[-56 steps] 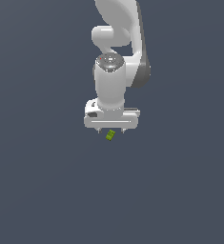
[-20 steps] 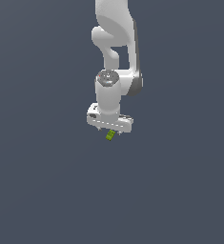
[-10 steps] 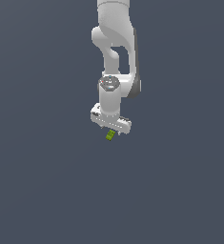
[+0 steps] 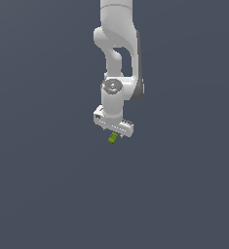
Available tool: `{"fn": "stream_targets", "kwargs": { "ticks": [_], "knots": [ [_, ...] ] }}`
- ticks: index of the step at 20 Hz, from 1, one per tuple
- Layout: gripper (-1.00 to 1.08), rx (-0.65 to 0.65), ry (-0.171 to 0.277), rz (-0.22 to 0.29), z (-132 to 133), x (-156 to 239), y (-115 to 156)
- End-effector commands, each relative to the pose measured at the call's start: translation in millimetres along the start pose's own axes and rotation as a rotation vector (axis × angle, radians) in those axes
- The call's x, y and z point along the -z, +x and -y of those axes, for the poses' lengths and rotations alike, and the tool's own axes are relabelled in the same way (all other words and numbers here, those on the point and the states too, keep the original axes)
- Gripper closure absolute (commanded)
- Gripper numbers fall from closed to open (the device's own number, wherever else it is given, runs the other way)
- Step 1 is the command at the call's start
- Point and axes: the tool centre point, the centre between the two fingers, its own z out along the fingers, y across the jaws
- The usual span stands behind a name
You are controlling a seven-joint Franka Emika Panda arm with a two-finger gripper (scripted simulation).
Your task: Pick up the object and move it to a goal position.
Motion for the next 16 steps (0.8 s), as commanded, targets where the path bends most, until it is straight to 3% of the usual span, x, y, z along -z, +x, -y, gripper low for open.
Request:
{"fn": "stream_targets", "kwargs": {
  "ticks": [1, 15, 16],
  "knots": [
    [-0.92, 0.0, 0.0, 0.001, 0, -5, 0],
    [-0.92, -0.005, 0.0, 0.0, -1, -48, -1],
    [1.08, -0.005, 0.0, 0.0, -1, -48, -1]
  ]
}}
